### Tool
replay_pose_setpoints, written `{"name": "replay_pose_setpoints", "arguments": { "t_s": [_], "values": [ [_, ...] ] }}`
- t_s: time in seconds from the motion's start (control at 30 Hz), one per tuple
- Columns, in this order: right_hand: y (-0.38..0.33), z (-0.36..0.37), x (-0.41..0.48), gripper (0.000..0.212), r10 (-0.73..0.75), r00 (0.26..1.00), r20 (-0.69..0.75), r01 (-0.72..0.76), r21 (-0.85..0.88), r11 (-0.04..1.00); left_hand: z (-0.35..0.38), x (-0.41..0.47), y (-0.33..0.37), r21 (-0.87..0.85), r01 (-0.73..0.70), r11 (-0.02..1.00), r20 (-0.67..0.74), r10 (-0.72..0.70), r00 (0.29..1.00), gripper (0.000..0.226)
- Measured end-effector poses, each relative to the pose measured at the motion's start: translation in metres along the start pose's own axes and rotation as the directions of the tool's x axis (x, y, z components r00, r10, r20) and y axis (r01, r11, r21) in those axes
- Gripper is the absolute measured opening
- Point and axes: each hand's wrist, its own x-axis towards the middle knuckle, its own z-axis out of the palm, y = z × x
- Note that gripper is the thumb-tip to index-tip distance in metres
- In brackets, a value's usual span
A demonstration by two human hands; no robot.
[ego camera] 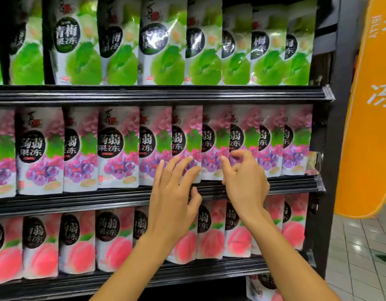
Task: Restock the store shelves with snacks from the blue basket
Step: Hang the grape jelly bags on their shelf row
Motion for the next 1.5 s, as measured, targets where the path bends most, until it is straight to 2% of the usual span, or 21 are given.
{"name": "replay_pose_setpoints", "arguments": {
  "t_s": [0.1, 0.23, 0.4, 0.53, 0.6, 0.7, 0.9, 1.0, 1.1, 1.2, 1.37, 1.5],
  "values": [
    [0.001, -0.001, 0.005, 0.016, 0.025, 0.998, 0.060, -0.028, 0.055, 0.998, 0.005, 0.002, 0.005, 0.009, 0.006, 1.000, 0.002, -0.006, 1.000, 0.043],
    [0.009, -0.010, 0.010, 0.013, 0.053, 0.997, 0.060, -0.060, 0.132, 0.989, 0.010, 0.005, 0.016, 0.013, -0.006, 1.000, 0.022, 0.006, 1.000, 0.042],
    [0.019, -0.017, 0.009, 0.016, 0.040, 0.999, 0.020, -0.043, 0.145, 0.989, 0.016, 0.009, 0.027, 0.028, -0.024, 0.999, 0.035, 0.023, 0.999, 0.043],
    [0.032, -0.030, 0.021, 0.031, 0.079, 0.994, -0.081, -0.070, 0.104, 0.992, 0.023, 0.011, 0.040, 0.003, -0.019, 1.000, 0.043, 0.019, 0.999, 0.042],
    [0.038, -0.033, 0.026, 0.026, 0.128, 0.992, -0.016, -0.125, 0.103, 0.987, 0.028, 0.012, 0.046, -0.024, -0.012, 1.000, 0.037, 0.013, 0.999, 0.042],
    [0.043, -0.040, 0.032, 0.016, 0.186, 0.980, 0.069, -0.197, 0.206, 0.959, 0.035, 0.018, 0.058, -0.071, 0.001, 0.997, 0.027, 0.001, 1.000, 0.042],
    [0.059, -0.054, 0.039, 0.009, 0.182, 0.980, 0.082, -0.198, 0.299, 0.933, 0.049, 0.028, 0.077, -0.072, -0.018, 0.997, 0.061, 0.023, 0.998, 0.044],
    [0.071, -0.060, 0.045, 0.018, 0.225, 0.974, -0.033, -0.208, 0.269, 0.940, 0.056, 0.030, 0.083, -0.050, 0.014, 0.999, 0.056, -0.011, 0.998, 0.046],
    [0.079, -0.064, 0.050, 0.018, 0.198, 0.980, 0.012, -0.196, 0.215, 0.957, 0.062, 0.030, 0.089, -0.045, 0.017, 0.999, 0.053, -0.015, 0.998, 0.046],
    [0.083, -0.066, 0.053, 0.024, 0.174, 0.984, 0.049, -0.180, 0.248, 0.952, 0.068, 0.031, 0.096, -0.042, 0.006, 0.999, 0.047, -0.004, 0.999, 0.045],
    [0.097, -0.079, 0.058, 0.028, 0.219, 0.975, -0.029, -0.203, 0.269, 0.942, 0.076, 0.029, 0.106, -0.028, -0.004, 1.000, 0.057, 0.006, 0.998, 0.043],
    [0.103, -0.083, 0.061, 0.030, 0.188, 0.982, -0.011, -0.175, 0.309, 0.935, 0.078, 0.028, 0.115, -0.016, -0.006, 1.000, 0.079, 0.007, 0.997, 0.044]
  ]
}}
